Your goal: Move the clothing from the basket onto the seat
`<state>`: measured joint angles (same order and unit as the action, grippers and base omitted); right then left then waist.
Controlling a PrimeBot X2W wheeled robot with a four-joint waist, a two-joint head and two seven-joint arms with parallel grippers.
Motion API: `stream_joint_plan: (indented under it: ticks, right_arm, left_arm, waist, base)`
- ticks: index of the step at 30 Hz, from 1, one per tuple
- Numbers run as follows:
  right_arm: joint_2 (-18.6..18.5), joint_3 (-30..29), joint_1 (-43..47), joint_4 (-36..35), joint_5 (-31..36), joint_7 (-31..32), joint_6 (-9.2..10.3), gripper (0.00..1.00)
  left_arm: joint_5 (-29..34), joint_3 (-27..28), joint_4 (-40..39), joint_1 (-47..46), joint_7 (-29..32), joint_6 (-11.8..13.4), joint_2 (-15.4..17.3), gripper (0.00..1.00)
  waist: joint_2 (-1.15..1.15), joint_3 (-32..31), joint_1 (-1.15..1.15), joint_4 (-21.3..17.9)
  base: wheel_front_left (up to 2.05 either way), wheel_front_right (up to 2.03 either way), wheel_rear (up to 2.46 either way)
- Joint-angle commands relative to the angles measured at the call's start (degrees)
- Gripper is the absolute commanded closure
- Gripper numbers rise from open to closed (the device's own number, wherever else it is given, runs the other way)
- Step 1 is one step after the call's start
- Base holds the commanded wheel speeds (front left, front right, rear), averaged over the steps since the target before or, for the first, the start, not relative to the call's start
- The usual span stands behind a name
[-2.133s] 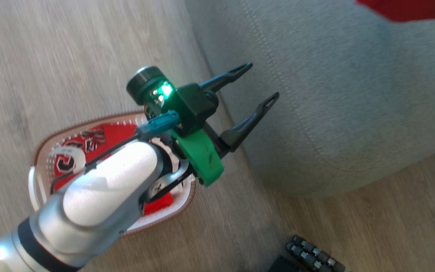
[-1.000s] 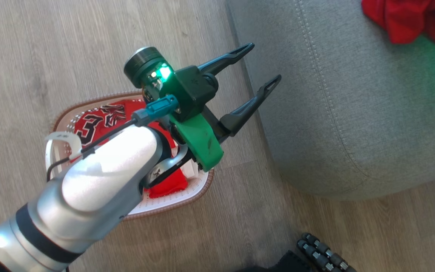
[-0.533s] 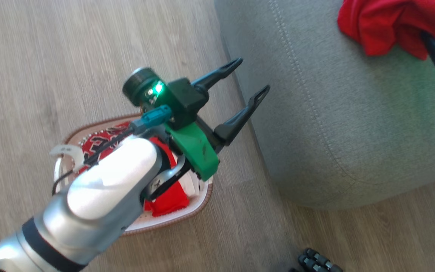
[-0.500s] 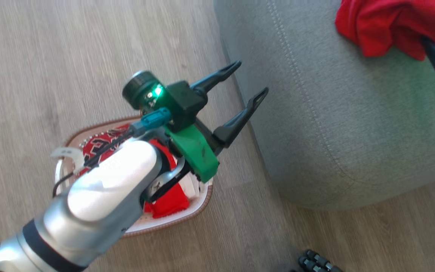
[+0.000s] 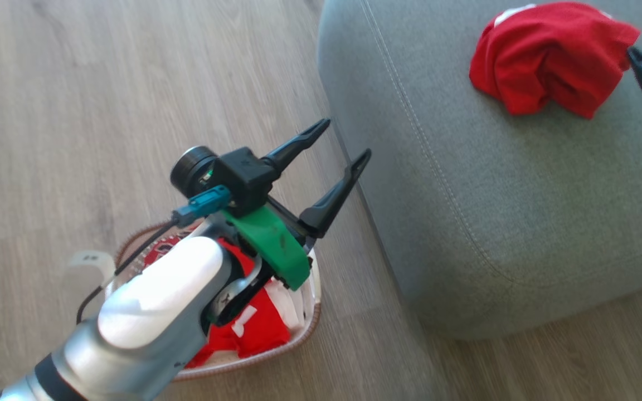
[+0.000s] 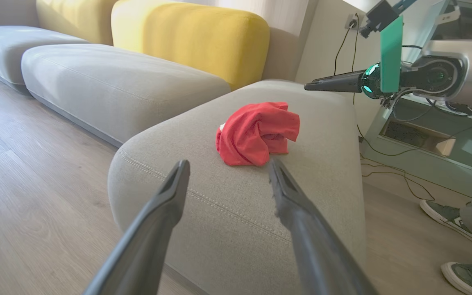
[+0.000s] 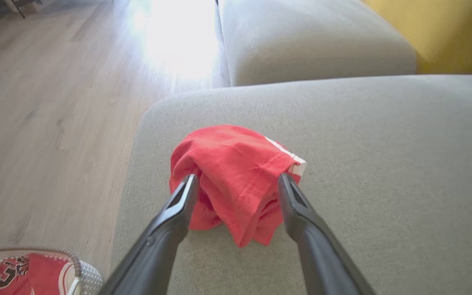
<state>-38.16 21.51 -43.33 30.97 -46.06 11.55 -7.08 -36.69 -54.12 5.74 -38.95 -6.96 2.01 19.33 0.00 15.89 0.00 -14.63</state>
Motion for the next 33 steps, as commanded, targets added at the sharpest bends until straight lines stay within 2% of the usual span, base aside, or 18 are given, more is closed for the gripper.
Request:
stream_joint_plan:
  ticks: [1,6,12,22,29,33]
  right_arm:
    - [-2.4,-1.0,1.4,-2.6,0.8,-1.3,-0.41,0.0]
    - [-2.3,-6.0,6.5,-8.6,2.3,-6.5,-0.41,0.0]
    - [0.6,-14.4,15.9,-15.3,5.7,-12.7,-0.41,0.0]
    - [9.4,-22.1,28.4,-26.8,12.1,-15.3,-0.41,0.0]
    - [16.4,-24.0,35.6,-32.8,14.7,-14.4,-0.41,0.0]
    - [19.2,-24.0,38.5,-34.7,15.8,-14.2,-0.41,0.0]
  left_arm:
    - [-0.5,3.1,-1.5,-1.0,-0.7,0.4,1.2,0.0]
    - [-1.7,4.3,-1.2,0.8,-2.2,1.5,1.5,0.0]
    - [-3.2,6.2,-0.3,3.4,-3.8,3.2,2.6,0.0]
    - [-5.2,9.3,0.6,7.8,-5.8,5.8,4.9,0.0]
    - [-6.2,11.5,0.3,10.9,-6.7,7.6,6.0,0.0]
    - [-6.6,13.1,0.0,13.0,-7.2,9.0,7.0,0.0]
  waist:
    - [0.0,-1.8,0.0,1.0]
    - [0.0,-4.7,0.0,3.8]
    - [0.0,-7.3,0.0,7.6]
    - [0.0,-10.4,0.0,12.5]
    - [0.0,-11.8,0.0,14.5]
    - [0.0,-12.4,0.0,15.4]
  base:
    - [0.0,0.0,0.0]
    - [0.0,0.0,0.0]
    - [0.0,0.0,0.0]
    - [0.0,0.0,0.0]
    - [0.0,0.0,0.0]
    - [0.0,0.0,0.0]
